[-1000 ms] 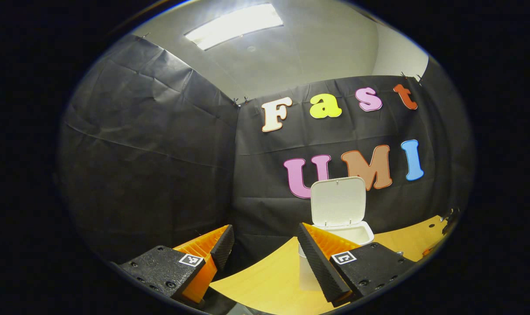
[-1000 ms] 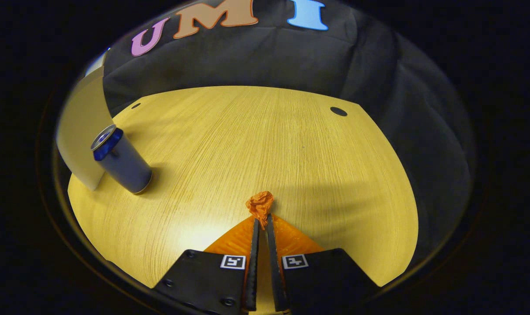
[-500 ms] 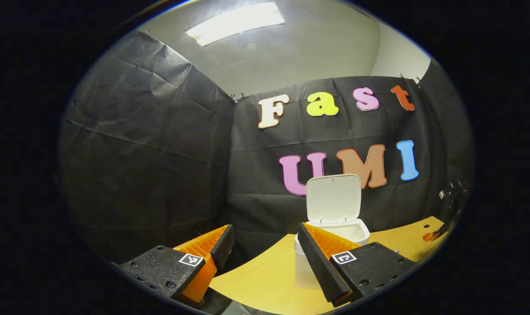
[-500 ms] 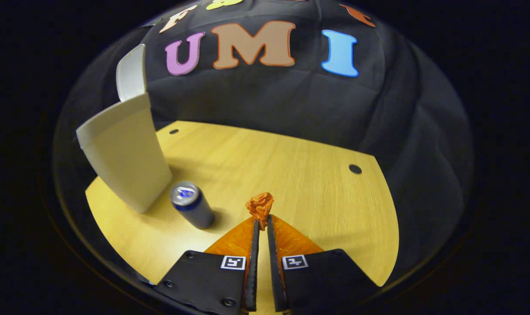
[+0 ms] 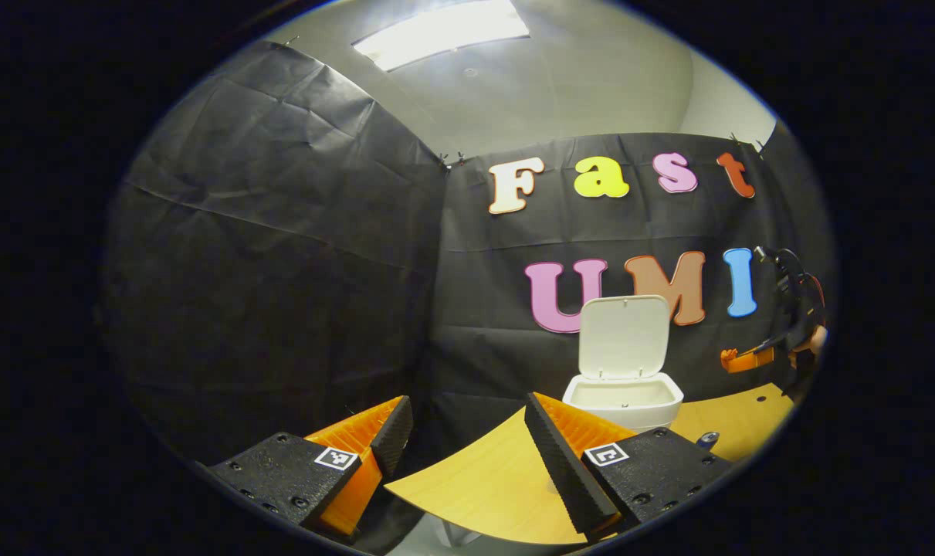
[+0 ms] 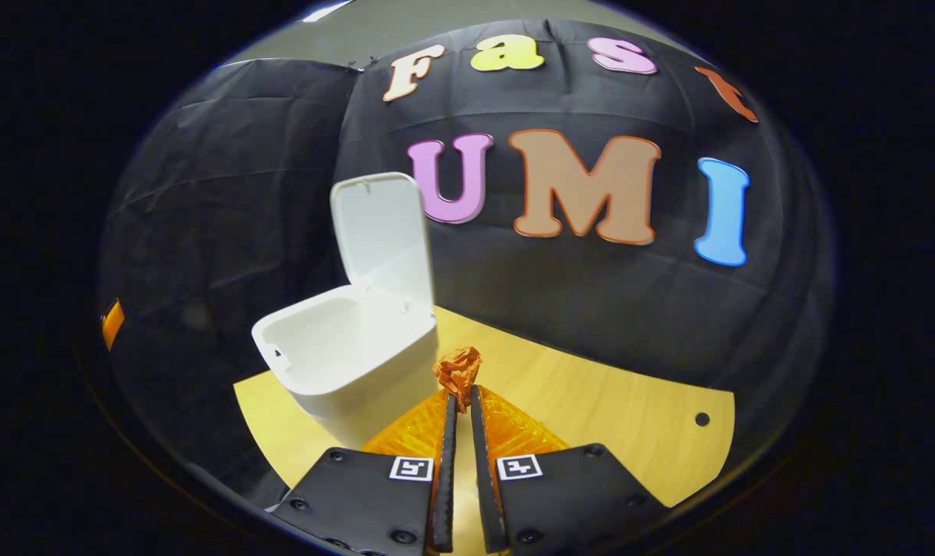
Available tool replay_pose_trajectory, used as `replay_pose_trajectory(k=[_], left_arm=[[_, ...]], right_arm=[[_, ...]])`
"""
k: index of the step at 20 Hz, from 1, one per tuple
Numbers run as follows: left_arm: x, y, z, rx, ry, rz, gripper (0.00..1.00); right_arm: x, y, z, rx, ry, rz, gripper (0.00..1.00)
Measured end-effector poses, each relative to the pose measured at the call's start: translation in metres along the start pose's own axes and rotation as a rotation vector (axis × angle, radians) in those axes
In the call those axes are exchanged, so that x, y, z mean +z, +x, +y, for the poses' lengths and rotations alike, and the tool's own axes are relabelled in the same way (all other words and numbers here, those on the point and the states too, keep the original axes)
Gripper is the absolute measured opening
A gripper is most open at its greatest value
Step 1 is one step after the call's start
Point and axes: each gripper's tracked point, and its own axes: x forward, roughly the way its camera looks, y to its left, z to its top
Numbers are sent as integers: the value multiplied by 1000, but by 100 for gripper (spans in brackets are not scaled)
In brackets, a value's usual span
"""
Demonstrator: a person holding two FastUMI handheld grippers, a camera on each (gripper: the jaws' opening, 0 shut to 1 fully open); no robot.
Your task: Press the lid of the desktop garbage bin to open it, pick up the crumpled paper on the desktop and throw it into the bin, then pick up the pop can on the desktop and drop it into the bin, and finally close the garbage bin lid.
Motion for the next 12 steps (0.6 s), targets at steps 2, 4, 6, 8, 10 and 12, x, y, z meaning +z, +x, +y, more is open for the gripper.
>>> replay_pose_trajectory(k=[2, 4, 6, 8, 10, 12], left_arm=[[-2, -15, 29, 70, 1, 12, 91], [-4, -31, 57, 143, 4, 23, 91], [-6, -48, 83, 210, 20, 33, 91], [-5, -58, 104, 271, 42, 39, 92], [-4, -67, 117, 314, 57, 39, 91], [-3, -75, 124, 334, 53, 37, 91]], right_arm=[[15, 19, 25, 37, -28, 3, 16], [21, 39, 62, 72, -59, 2, 16], [30, 50, 78, 96, -82, -2, 16], [35, 60, 93, 117, -90, 3, 16], [33, 70, 103, 126, -95, 15, 16], [27, 78, 112, 137, -107, 36, 28]])
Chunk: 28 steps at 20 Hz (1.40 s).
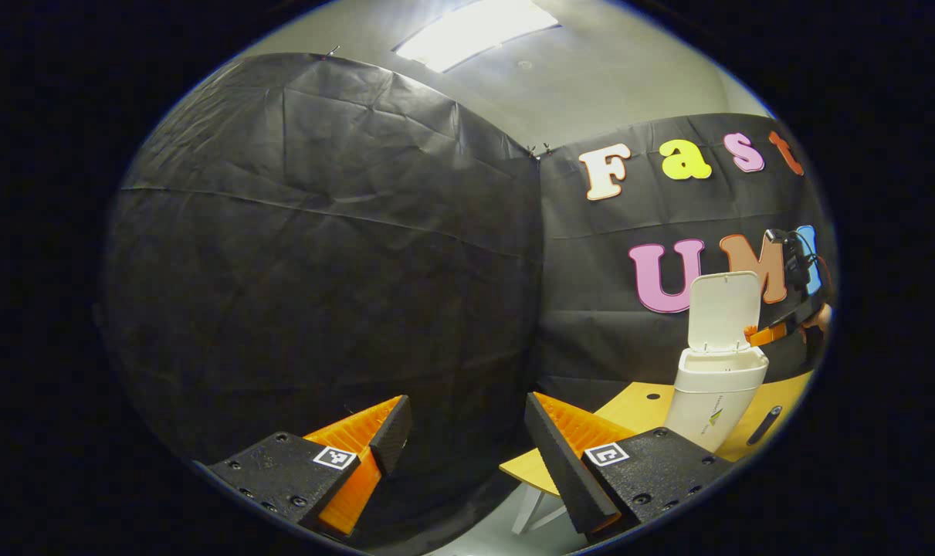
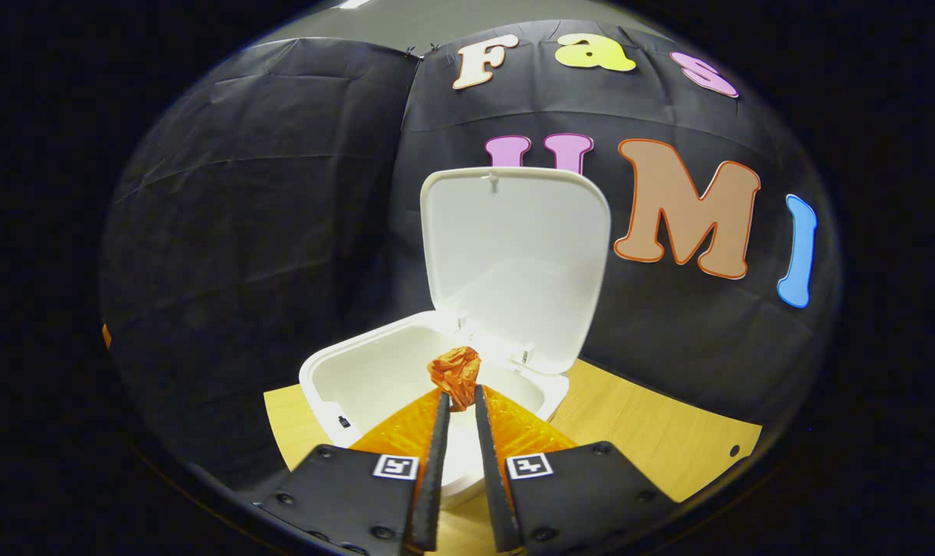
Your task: Press the lid of the desktop garbage bin to open it, pick up the crumpled paper on the desktop and throw it into the bin, then pick up the pop can on the desktop and drop it into the bin, and finally close the garbage bin lid.
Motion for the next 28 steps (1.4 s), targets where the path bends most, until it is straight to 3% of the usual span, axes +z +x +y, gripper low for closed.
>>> replay_pose_trajectory(k=[2, 3, 5, 10, 11, 12, 18, 22, 24, 28], left_arm=[[0, -4, 3, 3, 3, -2, 94], [0, -4, 3, -2, 10, -3, 94], [3, -1, -4, -34, 12, -9, 94], [-4, 15, -60, -207, -31, 0, 91], [-6, 15, -78, -265, -37, 6, 91], [-8, 16, -97, -327, -42, 8, 94], [-33, 10, -220, -686, -93, 80, 92], [-45, -34, -318, -1007, -126, 118, 92], [-50, -61, -361, -1149, -129, 136, 92], [-67, -105, -437, -1376, -140, 159, 94]], right_arm=[[-4, 5, 0, -18, -6, 3, 100], [-3, 6, 0, -22, -9, -2, 95], [-3, 1, -2, -40, -8, -11, 96], [-6, -31, -40, -142, 11, -40, 97], [-10, -42, -55, -178, 22, -44, 100], [-14, -52, -67, -210, 34, -47, 97], [-55, -157, -164, -469, 139, -90, 96], [-111, -243, -215, -670, 200, -43, 96], [-144, -291, -228, -762, 235, -11, 100], [-208, -377, -229, -930, 323, 50, 96]])
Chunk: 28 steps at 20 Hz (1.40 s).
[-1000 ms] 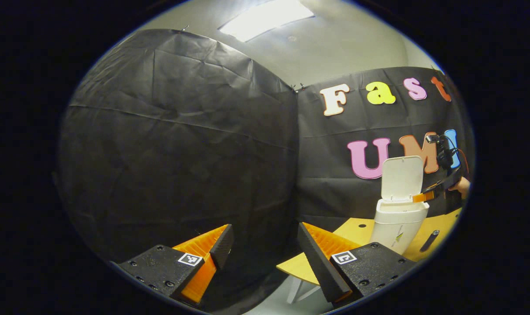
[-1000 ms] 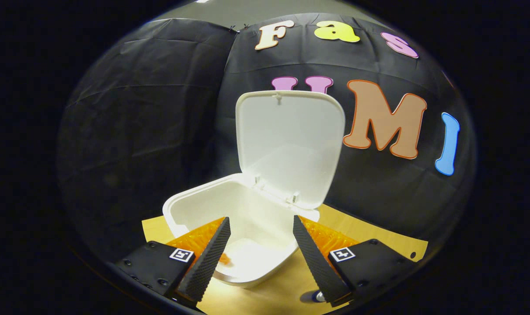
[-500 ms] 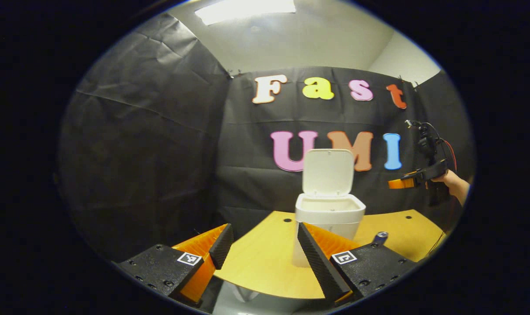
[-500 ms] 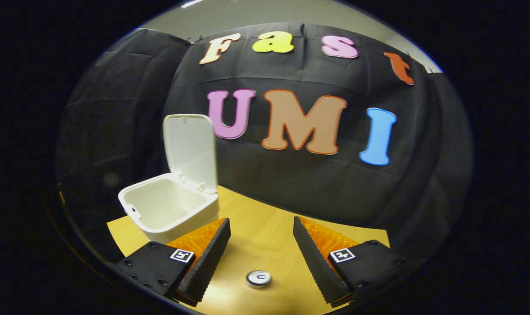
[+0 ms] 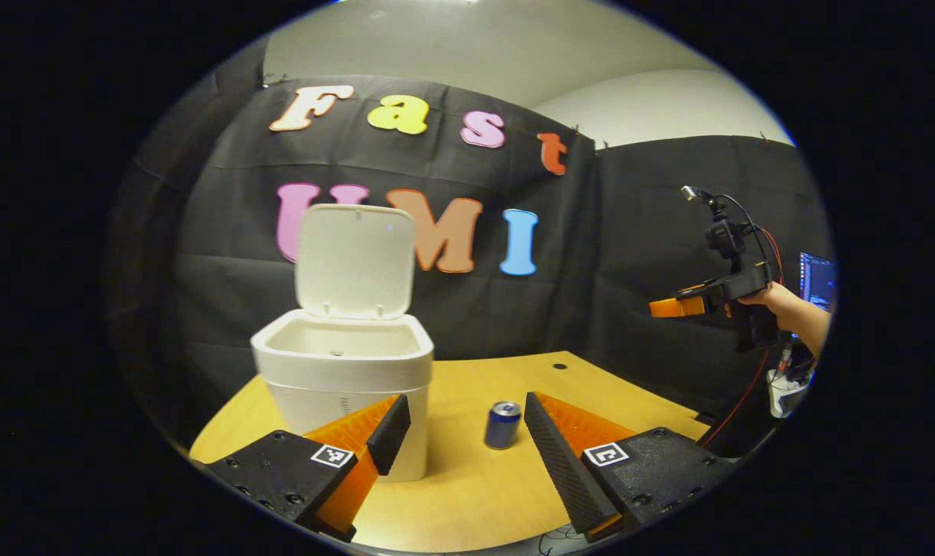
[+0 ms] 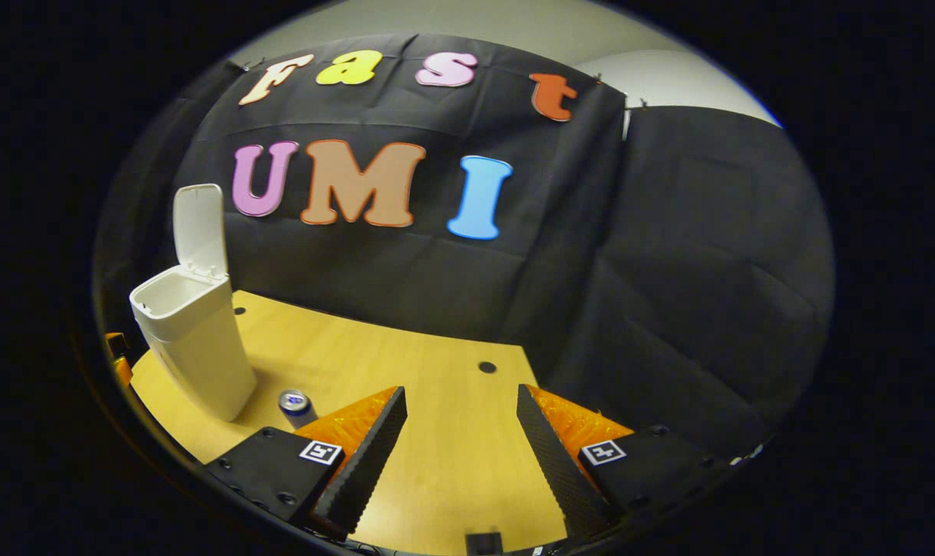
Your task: Press the lid of the desktop garbage bin to open it, pick up the crumpled paper on the desktop and throw it into the bin, then pick up the pop can on the desktop and drop it into the bin, and finally close the garbage bin lid.
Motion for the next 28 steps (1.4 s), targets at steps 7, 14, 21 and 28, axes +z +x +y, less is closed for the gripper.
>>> replay_pose_trajectory(k=[7, 14, 21, 28], left_arm=[[-54, 130, -25, -113, 2, 30, 93], [-113, 210, -19, -105, -3, 100, 93], [-175, 237, -22, -69, 25, 231, 93], [-219, 240, -19, -39, 48, 338, 94]], right_arm=[[-63, -100, -55, -184, 196, 72, 96], [-87, -161, -67, -316, 351, 53, 96], [-97, -190, -79, -378, 438, 60, 96], [-106, -189, -84, -392, 430, 79, 97]])
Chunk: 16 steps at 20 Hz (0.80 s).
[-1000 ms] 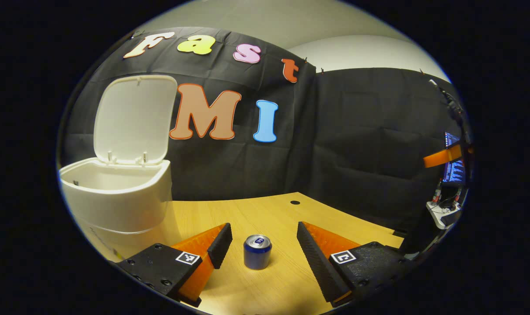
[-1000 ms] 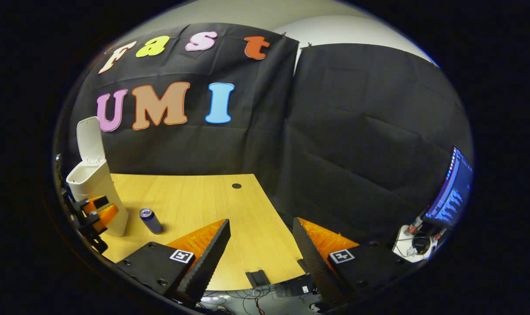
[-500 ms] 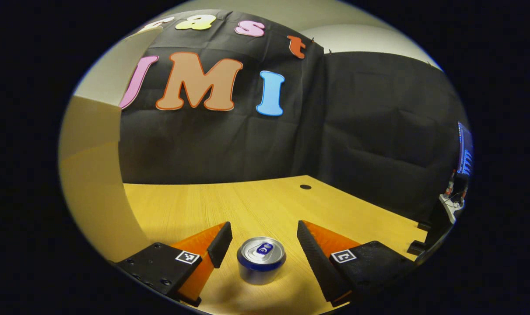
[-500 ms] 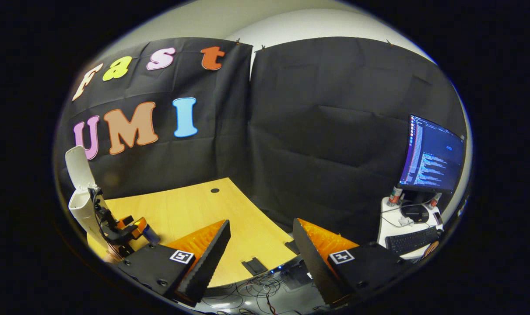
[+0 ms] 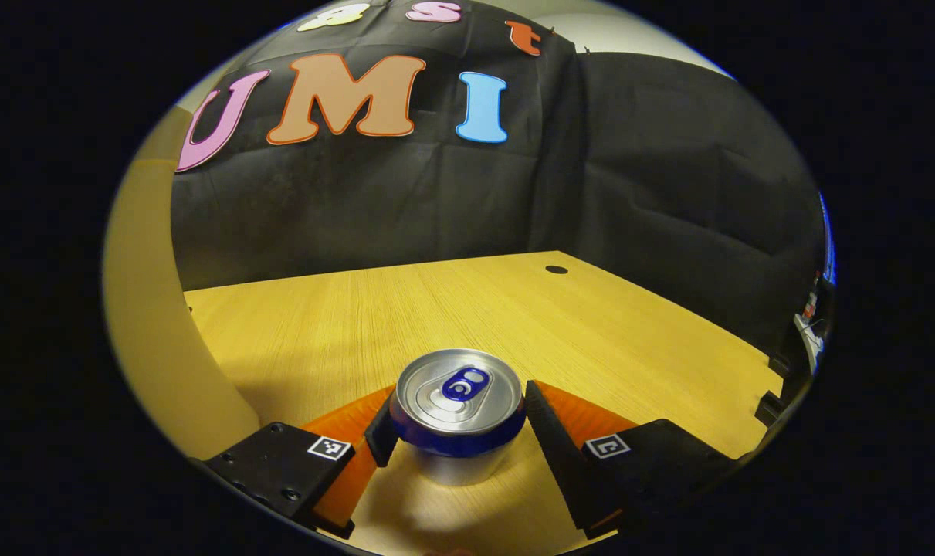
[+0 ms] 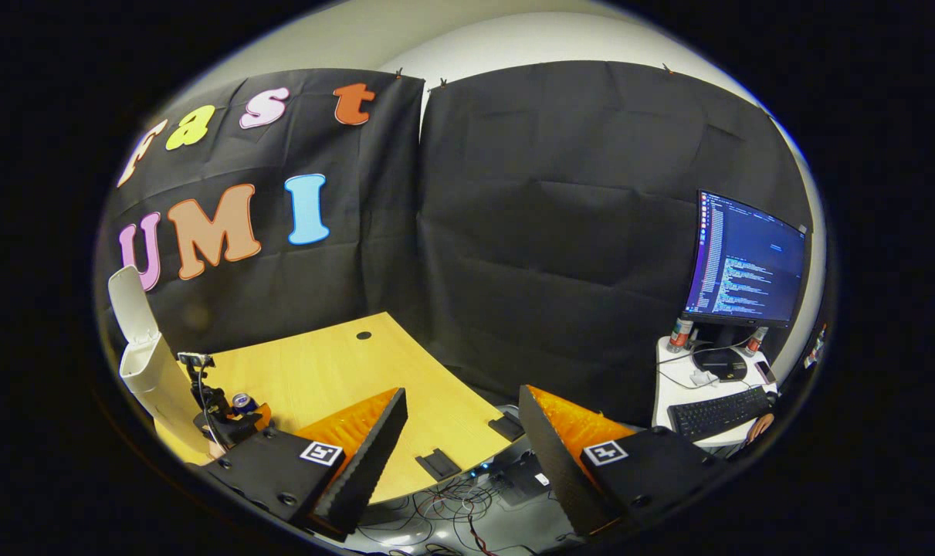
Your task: Press the lid of the desktop garbage bin to open it, pick up the crumpled paper on the desktop and throw it into the bin, then pick up the pop can on the desktop and drop it into the bin, and finally close the garbage bin lid.
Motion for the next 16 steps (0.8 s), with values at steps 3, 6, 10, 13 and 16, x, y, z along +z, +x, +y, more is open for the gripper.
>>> replay_pose_trajectory(k=[3, 6, 10, 13, 16], left_arm=[[-2, 3, 4, 28, 17, 21, 86], [-3, 3, 2, 21, 44, 24, 79], [28, -16, -6, 7, 41, -21, 78], [65, -44, -12, -14, 72, -50, 76], [100, -72, -15, -29, 94, -87, 77]], right_arm=[[-2, 3, 2, 16, -19, 13, 97], [1, 6, -1, 17, -47, 9, 97], [3, 16, 1, 44, -43, 9, 97], [-12, 28, 10, 93, -24, 44, 97], [-30, 45, 24, 150, -38, 77, 98]])
